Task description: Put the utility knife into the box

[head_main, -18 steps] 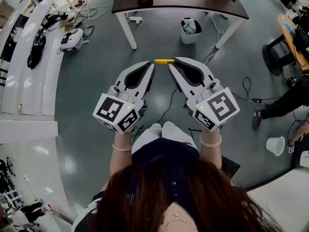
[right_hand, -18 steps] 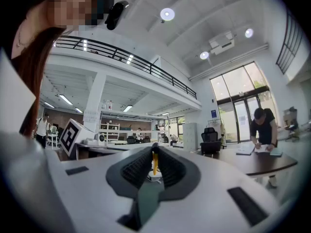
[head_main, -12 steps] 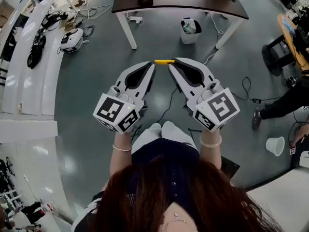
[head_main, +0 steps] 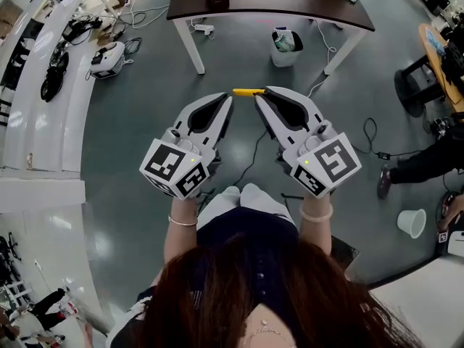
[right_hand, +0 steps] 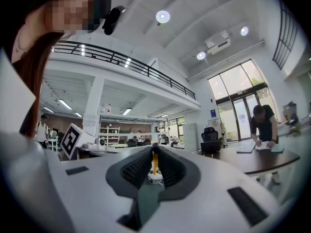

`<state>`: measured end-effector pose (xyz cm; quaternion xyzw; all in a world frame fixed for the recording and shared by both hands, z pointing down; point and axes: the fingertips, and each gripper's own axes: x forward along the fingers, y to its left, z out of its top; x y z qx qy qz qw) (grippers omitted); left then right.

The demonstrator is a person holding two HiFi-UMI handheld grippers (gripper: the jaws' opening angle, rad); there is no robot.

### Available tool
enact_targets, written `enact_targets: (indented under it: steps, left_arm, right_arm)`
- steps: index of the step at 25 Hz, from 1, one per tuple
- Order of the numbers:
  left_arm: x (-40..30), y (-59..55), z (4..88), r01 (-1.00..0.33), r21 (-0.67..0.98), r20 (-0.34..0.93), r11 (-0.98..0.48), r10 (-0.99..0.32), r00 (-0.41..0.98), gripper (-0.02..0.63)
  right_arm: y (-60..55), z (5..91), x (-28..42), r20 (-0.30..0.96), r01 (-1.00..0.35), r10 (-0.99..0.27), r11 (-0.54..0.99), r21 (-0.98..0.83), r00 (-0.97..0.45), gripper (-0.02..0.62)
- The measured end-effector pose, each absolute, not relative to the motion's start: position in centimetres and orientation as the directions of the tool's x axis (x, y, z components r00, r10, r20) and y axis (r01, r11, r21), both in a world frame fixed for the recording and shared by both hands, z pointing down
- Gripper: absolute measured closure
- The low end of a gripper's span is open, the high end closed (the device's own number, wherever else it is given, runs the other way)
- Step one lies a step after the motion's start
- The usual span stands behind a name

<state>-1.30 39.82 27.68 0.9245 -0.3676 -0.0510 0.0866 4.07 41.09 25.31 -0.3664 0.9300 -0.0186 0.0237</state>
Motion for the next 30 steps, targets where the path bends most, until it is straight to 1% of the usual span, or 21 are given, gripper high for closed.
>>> enact_targets:
  steps: [8,14,21,30]
  left_arm:
    - [0.2,37.2,27.8,-0.693,0.202,-0.044,-0.692,-0.713,0.7,0.604]
    - [0.4,34.3,29.2,-0.699,0.227,-0.021,-0.678,-0.721,0.692,0.604]
    - [0.4,27.3,29.4,-0.682,0.225,-0.017,-0.696,-0.703,0.711,0.604]
    - [-1.4,16.0,28.3,-0.654,0.209,-0.047,-0.727,-0.675,0.736,0.604]
  right_arm:
    - [38.1,25.7,5.9,-0.033,-0.658,-0.66,0.751,-0.05,-0.751,0.546]
    - [35.1,27.1,5.9,-0.022,-0.639,-0.643,0.765,-0.081,-0.766,0.546]
    - [28.1,27.4,5.9,-0.015,-0.657,-0.661,0.748,-0.092,-0.751,0.546]
    - [17.1,25.9,3.7,-0.021,-0.682,-0.684,0.729,-0.05,-0.729,0.546]
